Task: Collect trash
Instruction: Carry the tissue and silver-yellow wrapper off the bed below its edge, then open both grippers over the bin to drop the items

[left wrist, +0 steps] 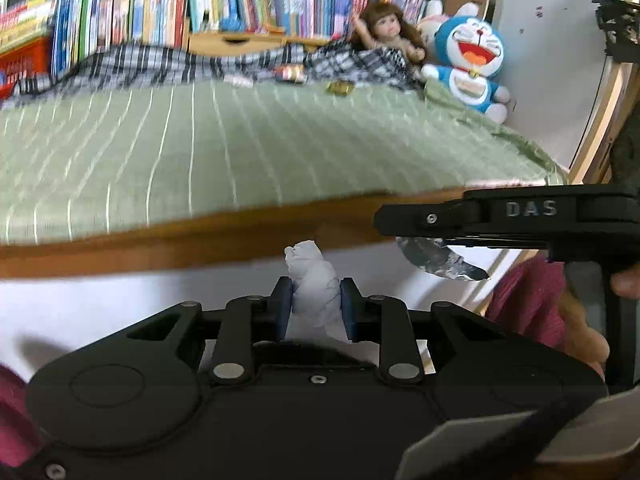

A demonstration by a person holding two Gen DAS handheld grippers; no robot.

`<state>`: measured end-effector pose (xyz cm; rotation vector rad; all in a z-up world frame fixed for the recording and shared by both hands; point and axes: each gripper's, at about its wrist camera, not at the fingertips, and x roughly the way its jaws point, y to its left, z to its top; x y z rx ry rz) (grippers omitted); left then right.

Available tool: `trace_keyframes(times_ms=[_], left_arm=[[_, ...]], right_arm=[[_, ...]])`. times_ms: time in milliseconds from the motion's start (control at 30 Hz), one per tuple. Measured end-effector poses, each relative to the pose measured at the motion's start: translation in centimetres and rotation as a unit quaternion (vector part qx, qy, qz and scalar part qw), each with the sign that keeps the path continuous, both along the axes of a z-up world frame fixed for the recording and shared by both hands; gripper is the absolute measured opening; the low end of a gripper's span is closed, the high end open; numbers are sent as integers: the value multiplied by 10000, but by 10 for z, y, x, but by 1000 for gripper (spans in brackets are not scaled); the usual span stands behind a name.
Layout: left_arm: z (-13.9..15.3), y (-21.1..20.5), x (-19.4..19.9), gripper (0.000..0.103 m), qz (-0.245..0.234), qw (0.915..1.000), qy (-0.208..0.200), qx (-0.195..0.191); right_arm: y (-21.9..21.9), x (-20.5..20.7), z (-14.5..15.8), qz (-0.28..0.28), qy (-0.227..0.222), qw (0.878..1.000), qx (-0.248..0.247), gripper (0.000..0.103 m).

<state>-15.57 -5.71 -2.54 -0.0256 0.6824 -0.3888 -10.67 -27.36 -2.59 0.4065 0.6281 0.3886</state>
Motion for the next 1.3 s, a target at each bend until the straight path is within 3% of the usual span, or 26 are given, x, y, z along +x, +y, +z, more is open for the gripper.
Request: trace_keyframes(times_ms=[133, 233, 400, 867, 933, 1000, 1067, 1133, 1300], left_arm=[[-20, 12, 2, 24, 17, 9986, 518, -70], [-32, 17, 3, 24, 81, 9976, 680, 94], [-42, 19, 3, 24, 121, 9966, 773, 277], [-45, 14, 8, 25, 108, 9962, 820, 282], [-45, 14, 9, 30, 113, 9962, 819, 282], [-45, 14, 9, 35, 120, 9963, 804, 275], [-44, 14, 8, 43, 136, 9967, 756, 277], [-43, 14, 7, 55, 152, 9973, 659, 286], [-34, 16, 4, 67, 120, 9984, 457, 296]], right_arm=[[10, -4, -17, 174, 189, 9995, -182, 40], [13, -2, -28, 227, 384, 9988, -214, 40], [16, 1, -36, 239, 543, 9981, -173, 41], [17, 9, -39, 273, 604, 9977, -109, 43], [16, 9, -39, 287, 603, 9977, -97, 44], [17, 9, -38, 280, 601, 9978, -71, 55], [17, 10, -38, 283, 594, 9978, -42, 59], [18, 10, -37, 285, 589, 9978, -41, 60], [18, 12, -32, 340, 561, 9978, -58, 61]])
